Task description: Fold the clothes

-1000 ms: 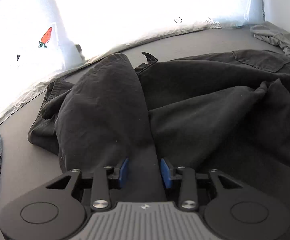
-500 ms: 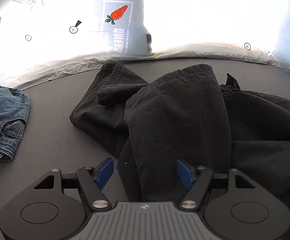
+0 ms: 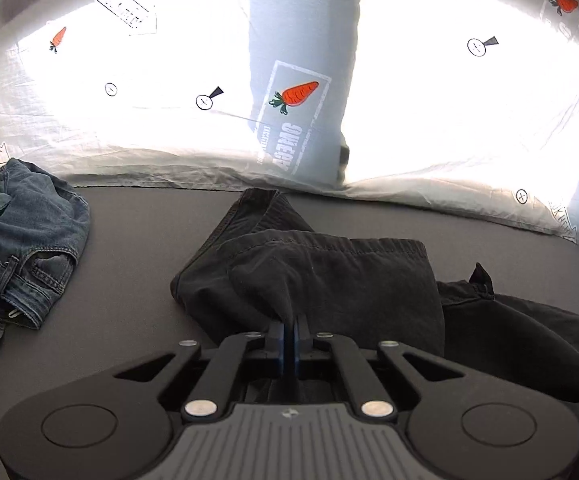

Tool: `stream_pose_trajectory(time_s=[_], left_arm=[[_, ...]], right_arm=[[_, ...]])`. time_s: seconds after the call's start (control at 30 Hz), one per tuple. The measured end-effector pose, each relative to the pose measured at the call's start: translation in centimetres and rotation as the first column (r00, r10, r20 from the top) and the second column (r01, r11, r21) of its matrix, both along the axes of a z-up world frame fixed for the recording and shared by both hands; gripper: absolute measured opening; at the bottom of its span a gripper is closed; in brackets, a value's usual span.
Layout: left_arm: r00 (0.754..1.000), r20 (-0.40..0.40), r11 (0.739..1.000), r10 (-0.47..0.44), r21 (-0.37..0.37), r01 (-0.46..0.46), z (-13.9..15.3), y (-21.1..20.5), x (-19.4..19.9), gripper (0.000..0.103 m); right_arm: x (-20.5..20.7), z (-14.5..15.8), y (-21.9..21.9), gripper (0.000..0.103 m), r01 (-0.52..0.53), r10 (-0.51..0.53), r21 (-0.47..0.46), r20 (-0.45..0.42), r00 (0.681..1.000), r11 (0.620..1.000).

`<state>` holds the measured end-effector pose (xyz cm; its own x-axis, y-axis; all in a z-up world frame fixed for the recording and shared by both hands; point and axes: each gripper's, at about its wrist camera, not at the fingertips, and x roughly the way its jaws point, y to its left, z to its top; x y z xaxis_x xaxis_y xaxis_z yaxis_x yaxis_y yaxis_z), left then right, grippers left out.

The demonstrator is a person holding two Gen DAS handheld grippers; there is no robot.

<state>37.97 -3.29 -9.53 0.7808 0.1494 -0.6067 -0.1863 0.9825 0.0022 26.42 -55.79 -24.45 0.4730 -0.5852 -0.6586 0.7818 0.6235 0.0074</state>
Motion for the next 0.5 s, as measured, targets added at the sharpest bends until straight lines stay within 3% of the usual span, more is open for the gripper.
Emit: stream_pose_trajectory(time_s=[0.1, 0.2, 0.3, 0.37, 0.43, 0.5], left_arm=[[0.981, 0.08, 0.983, 0.176, 0.031, -0.179, 3.2, 4.1, -5.0, 0.004], [0.927, 0.075, 0.927, 0.368, 0.054, -0.372, 4.0, 8.9, -10.8, 0.005], [0.876, -0.044, 0.875, 0.481, 0.091, -0.476, 0.9, 12.5, -15.6, 0.006], [0.813, -0.175, 0.831, 0.556, 0.08, -0.551, -3.0, 14.3, -18.5, 0.006], [0.729, -0.297, 0.777, 0.617, 0.079, -0.625, -7.0, 15.4, -20.7, 0.011], [0.688, -0.333, 0.744, 0.645, 0.069, -0.664, -8.8, 15.5, -21.9, 0.012]], right_arm=[[0.0, 0.0, 0.0, 0.102, 0.0, 0.0, 0.001, 0.0, 1.0, 1.0], [0.0, 0.1, 0.0, 0.102, 0.0, 0.0, 0.003, -0.002, 1.0, 1.0], [0.1, 0.1, 0.0, 0.102, 0.001, -0.001, 0.005, -0.004, 1.0, 1.0], [0.1, 0.1, -0.1, 0.102, 0.0, 0.0, 0.008, -0.006, 1.0, 1.0], [0.2, 0.2, -0.2, 0.102, -0.004, 0.004, 0.017, -0.011, 1.0, 1.0], [0.3, 0.3, -0.5, 0.102, -0.009, 0.01, 0.036, -0.019, 1.0, 0.999]])
